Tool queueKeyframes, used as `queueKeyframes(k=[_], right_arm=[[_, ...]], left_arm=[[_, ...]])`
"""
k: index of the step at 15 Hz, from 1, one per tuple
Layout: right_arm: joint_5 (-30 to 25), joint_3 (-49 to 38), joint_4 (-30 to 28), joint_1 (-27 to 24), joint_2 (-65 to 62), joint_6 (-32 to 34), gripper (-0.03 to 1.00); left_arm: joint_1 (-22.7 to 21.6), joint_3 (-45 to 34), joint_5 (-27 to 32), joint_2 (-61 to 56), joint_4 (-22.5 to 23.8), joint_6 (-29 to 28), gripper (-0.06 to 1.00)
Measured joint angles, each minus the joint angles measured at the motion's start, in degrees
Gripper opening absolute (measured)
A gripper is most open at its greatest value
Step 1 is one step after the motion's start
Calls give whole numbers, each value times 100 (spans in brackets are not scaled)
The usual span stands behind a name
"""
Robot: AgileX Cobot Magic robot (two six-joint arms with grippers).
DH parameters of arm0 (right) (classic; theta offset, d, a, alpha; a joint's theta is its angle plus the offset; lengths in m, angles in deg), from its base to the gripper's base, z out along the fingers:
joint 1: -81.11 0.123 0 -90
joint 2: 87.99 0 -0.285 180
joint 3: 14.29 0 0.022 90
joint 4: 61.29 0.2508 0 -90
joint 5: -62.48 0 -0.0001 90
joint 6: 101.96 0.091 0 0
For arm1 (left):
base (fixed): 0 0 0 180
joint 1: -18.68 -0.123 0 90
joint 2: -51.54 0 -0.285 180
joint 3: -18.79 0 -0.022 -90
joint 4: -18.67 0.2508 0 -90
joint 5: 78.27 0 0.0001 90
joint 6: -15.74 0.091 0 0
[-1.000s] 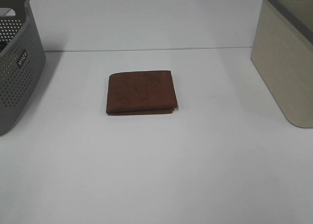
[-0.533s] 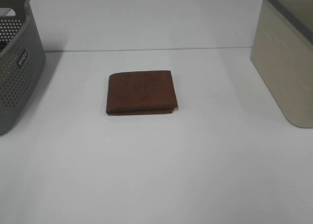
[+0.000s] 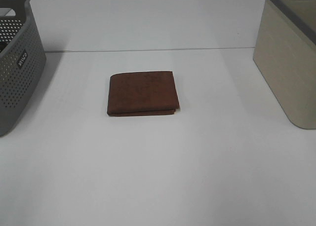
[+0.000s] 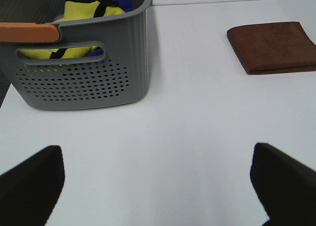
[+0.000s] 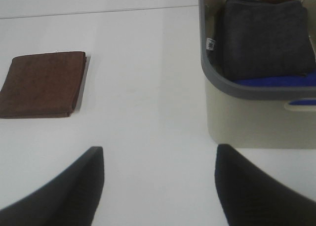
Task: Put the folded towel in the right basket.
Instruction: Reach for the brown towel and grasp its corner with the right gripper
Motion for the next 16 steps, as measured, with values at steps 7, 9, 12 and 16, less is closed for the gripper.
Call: queueKeyframes(k=[7, 9, 12, 16], right_arm=[[-722, 3237, 642, 46, 3621, -556, 62], [-756, 3896, 544, 384, 4200, -556, 62], [-871, 4503, 464, 1112, 4916, -493, 62], [-1175, 4927, 521, 1530, 5764, -218, 62]], left_arm=[[0, 0, 0, 0, 0, 0, 97], [0, 0, 0, 0, 0, 0, 97], [0, 0, 0, 0, 0, 0, 97], [0, 0, 0, 0, 0, 0, 97]])
